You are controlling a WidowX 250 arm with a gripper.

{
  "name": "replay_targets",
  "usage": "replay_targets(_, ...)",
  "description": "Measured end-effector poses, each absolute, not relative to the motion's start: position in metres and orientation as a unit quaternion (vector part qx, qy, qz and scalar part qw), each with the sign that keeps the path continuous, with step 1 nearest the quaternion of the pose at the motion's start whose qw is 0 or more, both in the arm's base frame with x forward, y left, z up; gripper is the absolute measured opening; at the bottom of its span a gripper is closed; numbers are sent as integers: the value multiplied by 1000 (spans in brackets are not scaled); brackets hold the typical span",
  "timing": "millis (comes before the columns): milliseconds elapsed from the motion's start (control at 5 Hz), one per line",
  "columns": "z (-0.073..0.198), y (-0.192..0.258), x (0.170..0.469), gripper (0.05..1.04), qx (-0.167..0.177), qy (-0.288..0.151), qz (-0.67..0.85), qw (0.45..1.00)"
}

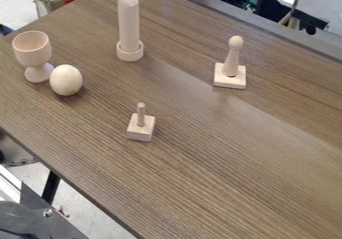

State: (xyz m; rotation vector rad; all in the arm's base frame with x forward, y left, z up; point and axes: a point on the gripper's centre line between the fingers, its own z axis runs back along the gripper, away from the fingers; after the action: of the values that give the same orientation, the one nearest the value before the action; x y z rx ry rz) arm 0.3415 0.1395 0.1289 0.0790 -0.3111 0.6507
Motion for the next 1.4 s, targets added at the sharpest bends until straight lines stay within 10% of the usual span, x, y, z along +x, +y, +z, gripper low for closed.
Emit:
replay_targets(600,108,140,345,963,35,-141,315,938)
replay_targets(1000,100,141,344,551,40,-145,317,936)
replay_targets(1400,102,141,342,551,53,-140,317,937)
